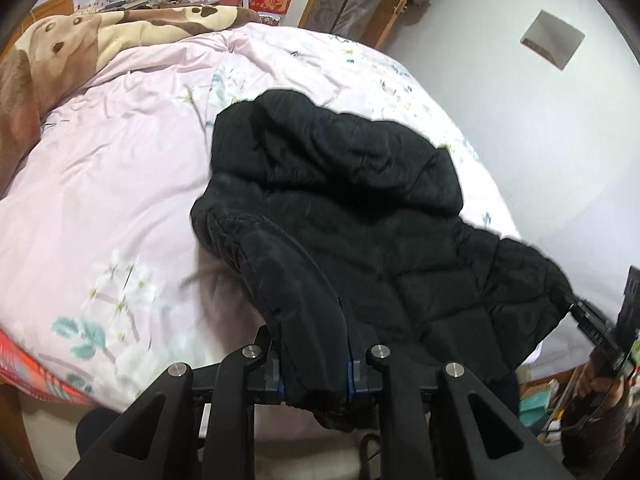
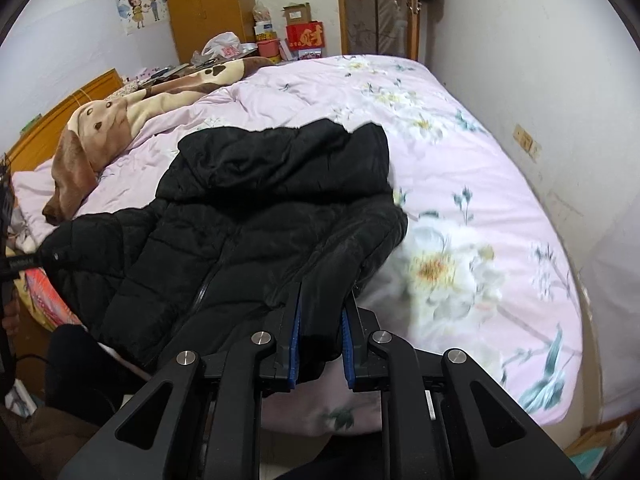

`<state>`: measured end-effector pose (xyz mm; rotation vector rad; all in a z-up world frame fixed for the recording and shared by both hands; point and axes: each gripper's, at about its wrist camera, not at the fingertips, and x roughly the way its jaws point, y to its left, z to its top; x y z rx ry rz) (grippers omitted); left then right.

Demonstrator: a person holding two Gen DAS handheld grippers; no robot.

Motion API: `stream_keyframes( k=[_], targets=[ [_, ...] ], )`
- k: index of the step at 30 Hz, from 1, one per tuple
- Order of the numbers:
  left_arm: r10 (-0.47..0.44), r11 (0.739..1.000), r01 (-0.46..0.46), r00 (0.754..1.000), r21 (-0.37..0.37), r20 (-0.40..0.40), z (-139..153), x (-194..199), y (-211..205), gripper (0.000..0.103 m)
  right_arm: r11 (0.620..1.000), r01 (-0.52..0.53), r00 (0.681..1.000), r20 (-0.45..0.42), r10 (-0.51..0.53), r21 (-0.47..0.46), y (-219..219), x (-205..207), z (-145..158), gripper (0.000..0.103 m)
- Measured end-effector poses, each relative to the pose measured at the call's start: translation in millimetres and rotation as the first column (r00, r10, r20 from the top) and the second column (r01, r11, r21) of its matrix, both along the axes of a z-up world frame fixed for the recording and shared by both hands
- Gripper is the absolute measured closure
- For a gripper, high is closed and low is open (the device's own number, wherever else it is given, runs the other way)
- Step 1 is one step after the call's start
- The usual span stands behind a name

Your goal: Fold large clothes

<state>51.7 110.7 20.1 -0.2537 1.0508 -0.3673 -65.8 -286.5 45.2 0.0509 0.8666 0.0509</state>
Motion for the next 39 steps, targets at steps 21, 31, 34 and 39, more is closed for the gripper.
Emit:
stream_keyframes(
  k=[21,31,34,39],
  targets=[
    [0.205,0.979,-0.206,0.976,0.000,-0.079,26.3,231.1,-6.6,0.083,0.994,0.062,0.997,-0.035,-0.066,-0.088,-16.4,217.8,37.6,0.087],
    [0.272,0.962,-0.266,0.932,0.055,-0.239,-29.9,331.0,-3.2,0.081,0.992,0.107,0.975,-0.187,-0.117,-0.065,-51.0,326.9,-4.7,0.087],
    [0.262,0.964,-0.266,0.923,0.022,-0.284,-49.6,346.3,-0.6,0.078,0.991,0.118,0.967,-0.220,-0.127,-0.057,-55.8,345.7,-20.1,0.086],
    [0.220,0.963,-0.254,0.935,-0.093,-0.277,-55.5,351.9,13.8,0.063,0.987,0.156,0.972,-0.173,-0.159,-0.030,-67.5,357.8,-17.5,0.070]
  ],
)
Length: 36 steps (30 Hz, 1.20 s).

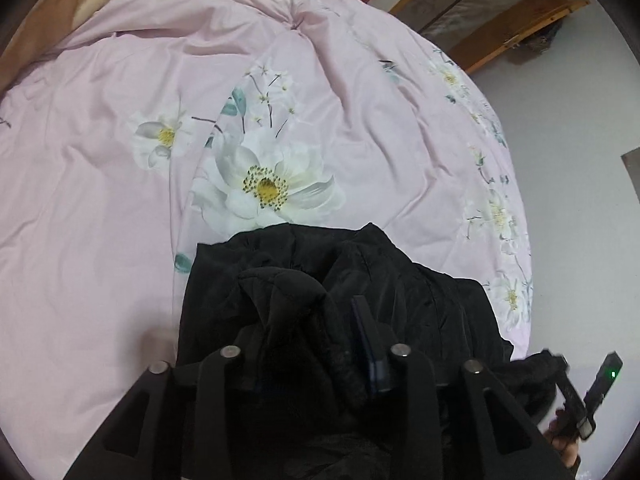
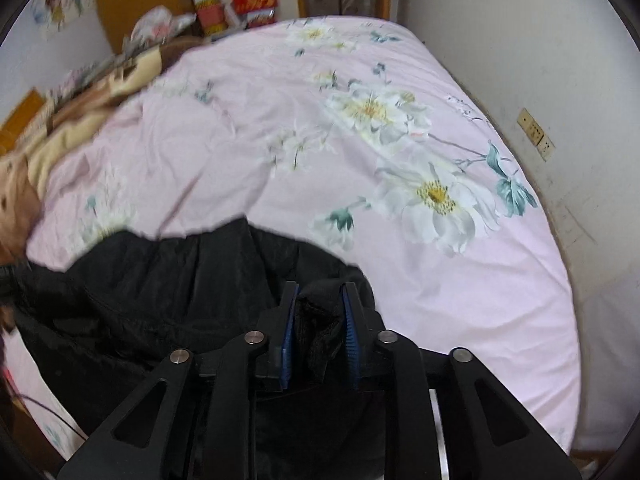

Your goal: Fold large clothes

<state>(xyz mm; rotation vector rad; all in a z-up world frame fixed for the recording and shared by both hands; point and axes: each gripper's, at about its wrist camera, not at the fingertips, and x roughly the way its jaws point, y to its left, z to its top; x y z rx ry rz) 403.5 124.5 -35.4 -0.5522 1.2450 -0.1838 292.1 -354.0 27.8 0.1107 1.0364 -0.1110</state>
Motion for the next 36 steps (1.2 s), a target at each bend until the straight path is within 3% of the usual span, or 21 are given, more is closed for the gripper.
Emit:
stream_keyframes(
  k=[2,4,8,11,13,16,18,22,24,26,28,32,36],
  targets=[
    [-0.006,1.000,0.007,1.000,-0.029,0.018,3.0,-0.2,3.8,0.055,1.000,-0.014,1.000,0.020,0.014,-0.017,-1.4,2.8,5.7,0.068],
    [0.000,0.999,0.003,0.998,-0.042,0.068,13.5,-2.1,10.5,0.037,1.000,-0.021,0.998,0.059,0.022,-0.015,-4.3,0.4,14.0,0.067],
    [0.058,0.998,-0.061,0.966,0.005,0.252,54.1,-8.7,33.8,0.035,0.999,-0.015,0.992,0.127,0.018,-0.029,-16.2,-8.9,27.9,0.056],
    [-0.002,1.000,0.004,0.965,-0.007,0.263,60.0,-12.7,41.2,0.027,0.998,-0.067,0.986,0.150,0.069,-0.016,-25.0,-18.5,29.0,0.053],
    [-0.080,0.994,0.057,0.957,0.091,0.278,57.5,-20.9,38.7,0.027,0.992,-0.123,0.983,0.141,0.120,0.013,-29.2,-26.1,20.1,0.053],
    [-0.203,0.974,0.168,0.946,0.155,0.252,37.4,-28.9,28.8,0.027,0.982,-0.191,0.974,0.122,0.189,0.006,-28.7,-37.0,1.3,0.047],
    [-0.252,0.964,0.224,0.941,0.143,0.228,18.5,-29.4,20.6,0.027,0.972,-0.234,0.968,0.101,0.232,0.016,-27.9,-40.7,-15.2,0.031],
    [-0.323,0.944,0.300,0.923,0.137,0.210,-3.6,-26.9,3.7,0.027,0.953,-0.296,0.952,0.095,0.290,0.063,-22.3,-36.8,-36.7,0.029],
    [-0.357,0.929,0.327,0.913,0.171,0.198,-9.9,-22.5,-6.8,0.025,0.942,-0.322,0.944,0.110,0.312,0.093,-17.7,-27.3,-43.4,0.028],
    [-0.358,0.928,0.328,0.915,0.175,0.184,-14.9,-15.8,-10.7,0.025,0.938,-0.325,0.944,0.103,0.314,0.118,-15.1,-15.9,-48.6,0.028],
    [-0.319,0.946,0.302,0.934,0.120,0.164,-20.2,-6.5,-7.0,0.025,0.940,-0.315,0.949,0.081,0.306,0.133,-14.2,-3.9,-54.7,0.028],
    [-0.283,0.958,0.274,0.952,0.083,0.119,-32.8,6.0,-4.8,0.025,0.946,-0.231,0.973,0.053,0.225,0.227,-23.5,9.2,-63.7,0.028],
    [-0.244,0.969,0.241,0.968,0.048,0.065,-47.7,15.7,-5.3,0.025,0.951,-0.211,0.978,0.054,0.204,0.227,-22.6,9.8,-66.3,0.043]
  ],
)
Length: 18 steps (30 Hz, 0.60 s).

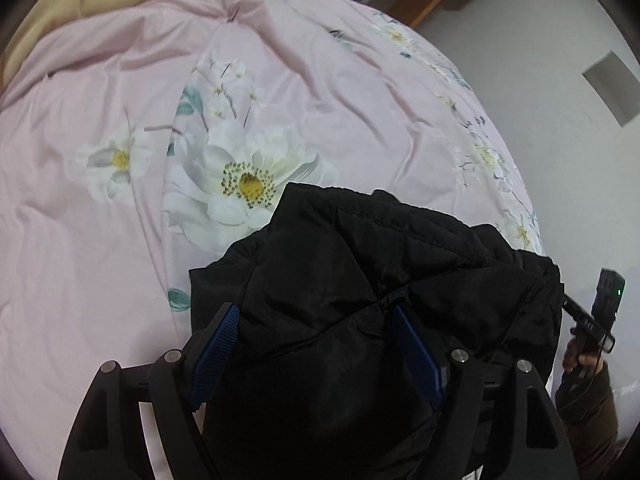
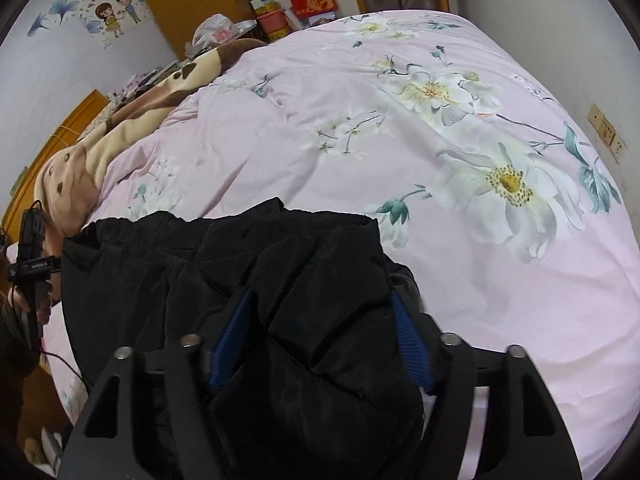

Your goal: Fold large clothes

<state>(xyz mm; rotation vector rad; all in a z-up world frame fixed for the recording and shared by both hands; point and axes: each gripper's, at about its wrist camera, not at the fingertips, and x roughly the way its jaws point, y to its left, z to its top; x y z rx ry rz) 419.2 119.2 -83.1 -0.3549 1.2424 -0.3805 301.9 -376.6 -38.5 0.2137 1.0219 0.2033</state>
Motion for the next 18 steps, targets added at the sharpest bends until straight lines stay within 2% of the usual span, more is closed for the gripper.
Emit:
stream_keyframes(
  k=[2,3,4,6,7,9,11,13,15,17,18],
  targets=[
    [0.037,0.999,-0.037,0.999,-0.028,-0.031,-4.7,3.2,2.6,0.032,1.000,0.008,1.000,0.005,-0.008,-0.007,0.4,-0.7,1.3,0.051],
    [0.061,0.997,-0.062,0.997,-0.035,-0.046,-6.1,3.9,4.0,0.041,1.000,0.015,1.000,0.006,-0.015,-0.014,0.6,-0.8,2.8,0.059],
    [0.078,0.997,-0.079,0.995,-0.026,-0.054,-5.4,3.5,4.5,0.055,1.000,0.018,1.000,0.014,-0.018,-0.023,1.3,-1.1,5.5,0.064],
    [0.093,0.995,-0.093,0.995,-0.019,-0.031,4.4,-0.4,5.4,0.071,0.998,0.019,0.999,0.036,-0.017,-0.055,2.6,-3.6,13.5,0.074],
    [0.097,0.995,-0.098,0.995,-0.026,-0.013,10.7,-3.4,6.3,0.079,0.998,0.023,0.999,0.044,-0.021,-0.066,3.2,-4.3,17.4,0.075],
    [0.113,0.993,-0.112,0.993,-0.031,0.038,28.8,-10.2,10.5,0.081,0.997,0.022,0.995,0.100,-0.014,-0.072,6.4,-10.6,33.1,0.079],
    [0.141,0.990,-0.138,0.982,-0.038,0.129,50.8,-21.1,17.0,0.081,0.998,0.019,0.985,0.175,-0.008,-0.065,9.2,-18.2,53.4,0.080],
    [0.163,0.987,-0.159,0.971,-0.036,0.175,60.1,-25.3,22.8,0.081,0.998,0.026,0.973,0.232,-0.012,-0.059,12.9,-20.5,69.1,0.080],
    [0.179,0.984,-0.176,0.971,-0.034,0.160,54.9,-20.2,25.3,0.081,0.998,0.033,0.971,0.238,-0.017,-0.062,17.4,-12.9,71.6,0.080],
    [0.190,0.982,-0.191,0.978,-0.001,0.087,32.8,-5.7,20.2,0.081,0.992,0.050,0.982,0.188,-0.028,-0.113,24.6,4.3,58.3,0.080],
    [0.188,0.981,-0.190,0.980,0.026,0.069,22.7,0.6,15.5,0.077,0.989,0.053,0.987,0.156,-0.031,-0.139,28.0,11.8,49.0,0.080]
  ],
)
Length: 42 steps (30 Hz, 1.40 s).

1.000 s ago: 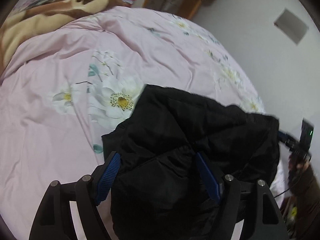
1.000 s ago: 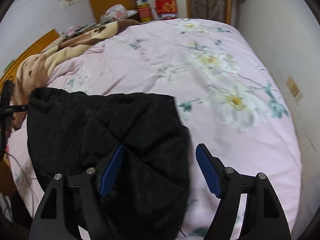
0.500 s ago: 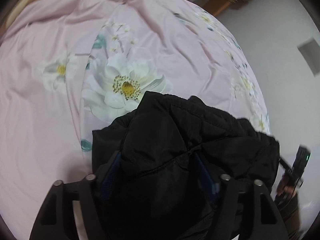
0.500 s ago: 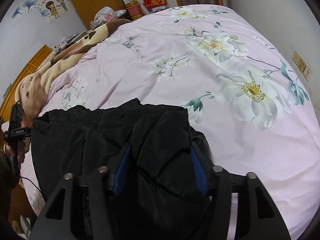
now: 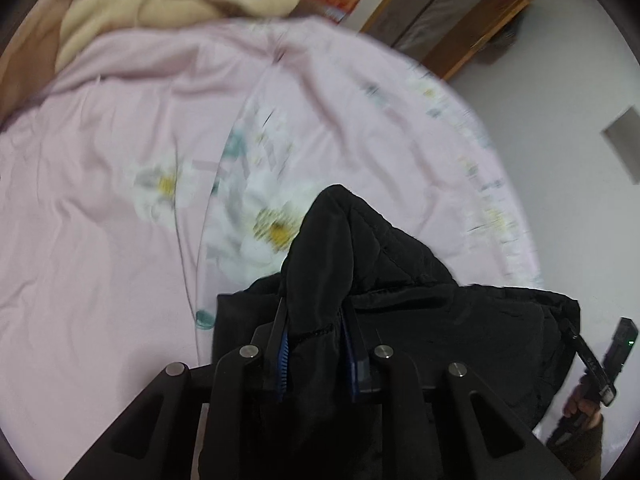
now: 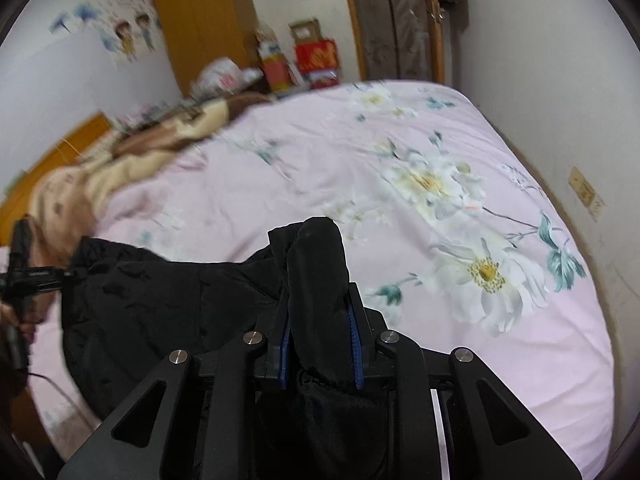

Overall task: Fold large clothes
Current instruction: 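Lower the folded jacket onto the bed and press it with both grippers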

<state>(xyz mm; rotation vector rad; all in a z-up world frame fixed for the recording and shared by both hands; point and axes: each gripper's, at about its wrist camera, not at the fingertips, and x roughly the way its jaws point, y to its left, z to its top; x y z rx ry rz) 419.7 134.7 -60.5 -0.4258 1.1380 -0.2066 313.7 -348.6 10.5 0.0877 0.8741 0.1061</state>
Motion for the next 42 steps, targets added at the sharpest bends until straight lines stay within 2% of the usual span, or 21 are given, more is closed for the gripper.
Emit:
stream_keyframes(
  k=[2,3,6,7,10,13,15,18,20,23,25,27,29,30,32,35,37,39,42],
  targets=[
    [0.018,1.000,-0.017,0.998,0.012,-0.062,-25.2,10.4,-6.5,0.074,0.998,0.032,0.992,-0.118,-0.039,-0.062,1.8,19.5,-32.9,0.079],
    [0.005,0.999,-0.002,0.998,0.043,-0.070,-31.2,13.6,-12.7,0.070,0.997,0.038,0.984,-0.170,-0.050,-0.073,2.5,26.4,-47.5,0.079],
    [-0.087,0.976,0.096,0.995,0.194,-0.055,-38.0,17.4,-35.9,0.068,0.990,0.032,0.961,-0.269,-0.068,-0.134,7.2,37.6,-80.3,0.076],
    [-0.087,0.976,0.098,0.994,0.194,-0.066,-40.6,19.3,-36.8,0.068,0.988,0.026,0.957,-0.283,-0.068,-0.150,8.9,40.0,-85.5,0.075],
    [-0.040,0.990,0.054,0.994,0.133,-0.106,-53.4,22.3,-25.7,0.065,0.987,0.025,0.943,-0.324,-0.077,-0.161,11.4,45.6,-94.9,0.073],
    [-0.018,0.987,0.033,0.995,0.155,-0.096,-52.6,19.1,-27.1,0.059,0.981,0.007,0.931,-0.356,-0.078,-0.196,16.8,49.5,-95.0,0.070],
    [0.016,0.992,-0.003,0.995,0.129,-0.102,-43.8,16.5,-21.7,0.058,0.978,0.040,0.938,-0.330,-0.108,-0.206,16.1,46.4,-83.0,0.067],
    [0.062,0.997,-0.058,0.995,0.050,-0.074,-20.3,8.1,-6.4,0.053,0.981,0.103,0.966,-0.219,-0.138,-0.164,5.7,27.4,-48.1,0.062],
    [0.071,0.996,-0.070,0.997,0.063,-0.011,3.6,-4.7,1.6,0.052,0.981,0.121,0.982,-0.127,-0.141,-0.152,4.0,8.5,-18.3,0.061],
    [0.060,0.992,-0.071,0.993,0.107,0.105,42.8,-32.0,3.9,0.052,0.982,0.157,0.986,-0.038,-0.162,-0.107,5.2,-20.9,16.4,0.059],
    [0.067,0.988,-0.088,0.984,0.123,0.165,61.6,-48.1,1.8,0.044,0.982,0.160,0.987,0.041,-0.157,-0.100,11.0,-40.5,38.2,0.058],
    [0.091,0.980,-0.124,0.975,0.158,0.204,74.4,-65.0,-6.6,0.040,0.973,0.208,0.976,0.082,-0.201,-0.099,10.6,-48.2,53.8,0.046],
    [0.016,0.987,-0.050,0.976,0.150,0.217,80.5,-76.1,-26.8,0.040,0.966,0.244,0.967,0.100,-0.236,-0.080,12.6,-56.3,63.5,0.043],
    [-0.030,0.989,-0.001,0.977,0.148,0.211,79.8,-81.6,-40.5,0.040,0.972,0.226,0.971,0.093,-0.220,-0.061,16.3,-59.7,63.5,0.043],
    [-0.079,0.983,0.042,0.975,0.178,0.207,76.4,-92.4,-65.3,0.040,0.992,0.118,0.992,0.058,-0.115,-0.037,39.2,-71.0,56.8,0.043],
    [-0.147,0.972,0.101,0.965,0.212,0.217,64.3,-102.5,-103.8,0.040,0.993,0.030,0.999,0.039,-0.025,-0.116,73.7,-90.2,33.8,0.043],
    [-0.166,0.971,0.132,0.972,0.200,0.167,49.1,-101.7,-125.8,0.040,0.990,-0.012,1.000,0.025,0.015,-0.140,90.2,-96.4,17.0,0.043],
    [-0.175,0.957,0.139,0.977,0.255,0.125,30.2,-97.4,-142.0,0.040,0.994,-0.021,1.000,-0.024,0.019,-0.110,99.3,-93.5,-2.5,0.043],
    [-0.177,0.930,0.139,0.981,0.342,0.083,0.2,-92.2,-151.0,0.039,0.993,0.001,0.998,-0.055,-0.007,-0.118,106.5,-83.3,-30.8,0.043]
  ],
)
